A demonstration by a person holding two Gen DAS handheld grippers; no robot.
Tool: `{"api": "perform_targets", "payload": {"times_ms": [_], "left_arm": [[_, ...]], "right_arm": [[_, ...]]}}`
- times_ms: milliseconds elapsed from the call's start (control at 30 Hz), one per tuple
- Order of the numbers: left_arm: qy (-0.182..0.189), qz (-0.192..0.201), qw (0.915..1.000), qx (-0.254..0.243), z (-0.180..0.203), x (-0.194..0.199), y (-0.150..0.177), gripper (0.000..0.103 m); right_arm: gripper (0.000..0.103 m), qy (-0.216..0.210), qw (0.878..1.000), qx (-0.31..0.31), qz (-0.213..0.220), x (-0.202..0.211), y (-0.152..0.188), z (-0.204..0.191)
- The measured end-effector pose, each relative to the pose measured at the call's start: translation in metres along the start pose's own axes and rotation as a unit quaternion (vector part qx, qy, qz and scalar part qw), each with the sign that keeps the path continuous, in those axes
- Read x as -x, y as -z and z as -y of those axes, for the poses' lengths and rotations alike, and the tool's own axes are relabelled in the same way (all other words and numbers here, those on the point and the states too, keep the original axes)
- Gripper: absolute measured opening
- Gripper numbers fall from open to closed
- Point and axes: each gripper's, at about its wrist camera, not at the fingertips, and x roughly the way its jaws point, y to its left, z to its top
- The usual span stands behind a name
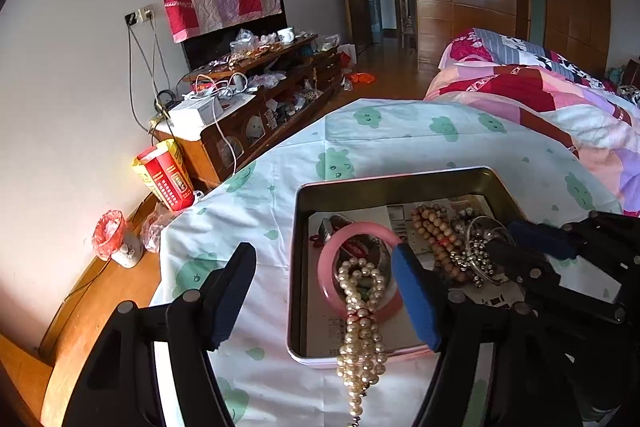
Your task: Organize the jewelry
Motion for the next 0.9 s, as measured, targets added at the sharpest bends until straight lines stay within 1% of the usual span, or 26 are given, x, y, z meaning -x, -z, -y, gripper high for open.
{"api": "perform_targets", "payload": {"times_ms": [33, 67, 100, 133, 167, 267, 367, 533, 700, 900], "left_arm": [[-0.002, -0.001, 1.0000, 0.001, -0.001, 0.000, 0.000, 0.071], [-0.003, -0.002, 1.0000, 0.002, -0.002, -0.001, 0.000, 0.071], [-0.005, -0.002, 1.0000, 0.002, -0.002, -0.001, 0.000, 0.072], [-0.007, -0.002, 1.0000, 0.003, -0.003, -0.001, 0.000, 0.073], [-0.009, -0.002, 0.9999, 0.005, -0.003, -0.001, 0.001, 0.073], [-0.012, -0.005, 0.9998, 0.013, -0.006, -0.001, 0.001, 0.075], [-0.011, -0.005, 0.9998, 0.016, -0.006, 0.002, 0.003, 0.075], [0.000, -0.006, 0.9997, 0.022, -0.006, 0.009, 0.006, 0.075], [0.005, 0.000, 0.9994, 0.033, -0.010, 0.019, 0.008, 0.075], [0.006, 0.002, 0.9993, 0.036, -0.012, 0.024, 0.010, 0.075]], "right_arm": [[0.024, 0.009, 1.000, 0.005, 0.002, 0.000, 0.000, -0.002], [0.040, 0.014, 1.000, 0.009, 0.003, 0.000, -0.001, -0.001], [0.060, 0.017, 1.000, 0.010, 0.005, 0.001, -0.001, -0.001], [0.064, 0.017, 1.000, 0.008, 0.012, 0.003, -0.001, -0.001], [0.064, 0.018, 1.000, 0.008, 0.019, 0.005, -0.001, -0.001], [0.064, 0.025, 0.999, 0.011, 0.018, 0.007, -0.001, 0.000], [0.072, 0.030, 0.999, 0.005, 0.022, 0.011, -0.001, 0.002], [0.074, 0.031, 0.999, 0.001, 0.024, 0.016, 0.001, 0.004], [0.084, 0.035, 0.999, 0.006, 0.036, 0.027, 0.004, 0.000], [0.084, 0.038, 0.998, 0.007, 0.044, 0.033, 0.005, -0.002]]}}
